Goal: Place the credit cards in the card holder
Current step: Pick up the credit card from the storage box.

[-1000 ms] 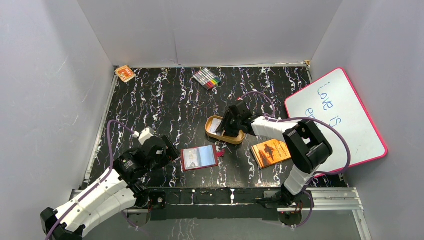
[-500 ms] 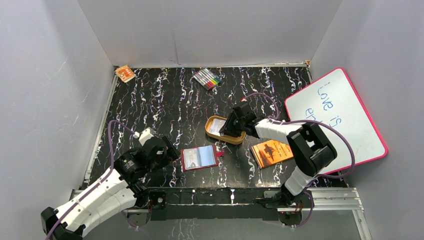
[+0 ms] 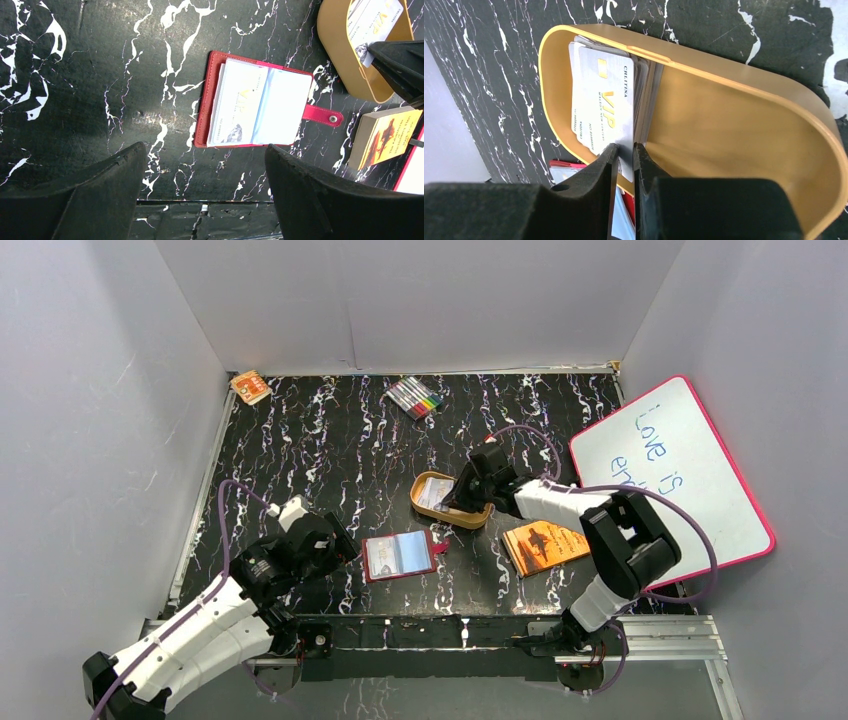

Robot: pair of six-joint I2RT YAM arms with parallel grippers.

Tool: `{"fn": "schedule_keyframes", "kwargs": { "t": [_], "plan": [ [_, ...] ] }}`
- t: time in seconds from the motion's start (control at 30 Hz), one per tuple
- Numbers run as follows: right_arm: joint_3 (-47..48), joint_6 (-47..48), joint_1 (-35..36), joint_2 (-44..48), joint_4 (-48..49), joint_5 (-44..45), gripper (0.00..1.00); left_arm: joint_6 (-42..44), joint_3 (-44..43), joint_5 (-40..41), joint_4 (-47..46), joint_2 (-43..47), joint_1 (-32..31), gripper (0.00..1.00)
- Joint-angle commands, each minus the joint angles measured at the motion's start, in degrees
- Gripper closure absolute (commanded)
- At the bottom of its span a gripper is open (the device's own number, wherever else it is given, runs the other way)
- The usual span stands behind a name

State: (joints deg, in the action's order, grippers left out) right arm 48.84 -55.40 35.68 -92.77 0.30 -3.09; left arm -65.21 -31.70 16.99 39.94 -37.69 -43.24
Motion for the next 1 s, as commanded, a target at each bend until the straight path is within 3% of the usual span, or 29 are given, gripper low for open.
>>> {"fn": "schedule_keyframes", "kwargs": {
  "t": [0.0, 0.4, 0.6, 0.83, 0.97],
  "plan": [
    [-1.55, 0.11, -0.44, 3.12, 0.78, 0.72, 0.77, -0.23, 0.29, 1.37, 0.75, 0.01, -0.03, 0.16],
    [-3.03, -0.13, -0.93, 6.89, -0.19, 0.6, 1.0, -0.21, 0.24, 1.51, 0.83, 0.29, -0.01, 0.16],
    [-2.65, -1.63, -1.07, 11.04, -3.31, 0.43, 1.0, -0.31, -0.09, 1.9, 1.18, 0.78, -0.01, 0.16],
    [3.67, -10.12, -1.14, 19.73, -14.37, -1.72, 1.0, -0.27, -1.26, 2.97, 1.63, 0.63, -0.01, 0.16],
    [11.55, -13.89, -2.16, 20.0, -24.19, -5.05, 1.0, 0.2, -2.15, 4.14, 1.07, 0.03, 0.0, 0.16]
  ]
}}
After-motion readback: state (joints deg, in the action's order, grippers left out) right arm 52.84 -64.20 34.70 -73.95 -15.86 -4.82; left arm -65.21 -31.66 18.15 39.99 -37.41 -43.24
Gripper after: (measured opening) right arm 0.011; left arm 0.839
